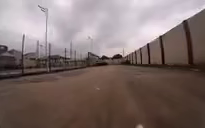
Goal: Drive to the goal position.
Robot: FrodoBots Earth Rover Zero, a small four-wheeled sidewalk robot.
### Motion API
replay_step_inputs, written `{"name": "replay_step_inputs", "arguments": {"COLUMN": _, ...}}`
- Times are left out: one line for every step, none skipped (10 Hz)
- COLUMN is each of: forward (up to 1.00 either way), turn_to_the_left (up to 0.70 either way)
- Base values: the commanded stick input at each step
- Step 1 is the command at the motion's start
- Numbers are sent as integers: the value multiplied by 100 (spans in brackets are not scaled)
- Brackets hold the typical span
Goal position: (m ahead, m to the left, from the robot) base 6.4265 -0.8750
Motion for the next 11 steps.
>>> {"name": "replay_step_inputs", "arguments": {"forward": 70, "turn_to_the_left": 0}}
{"name": "replay_step_inputs", "arguments": {"forward": 70, "turn_to_the_left": 0}}
{"name": "replay_step_inputs", "arguments": {"forward": 70, "turn_to_the_left": 0}}
{"name": "replay_step_inputs", "arguments": {"forward": 70, "turn_to_the_left": 0}}
{"name": "replay_step_inputs", "arguments": {"forward": 70, "turn_to_the_left": 0}}
{"name": "replay_step_inputs", "arguments": {"forward": 70, "turn_to_the_left": -17}}
{"name": "replay_step_inputs", "arguments": {"forward": 70, "turn_to_the_left": -35}}
{"name": "replay_step_inputs", "arguments": {"forward": 70, "turn_to_the_left": -35}}
{"name": "replay_step_inputs", "arguments": {"forward": 70, "turn_to_the_left": -17}}
{"name": "replay_step_inputs", "arguments": {"forward": 70, "turn_to_the_left": 0}}
{"name": "replay_step_inputs", "arguments": {"forward": 70, "turn_to_the_left": 0}}
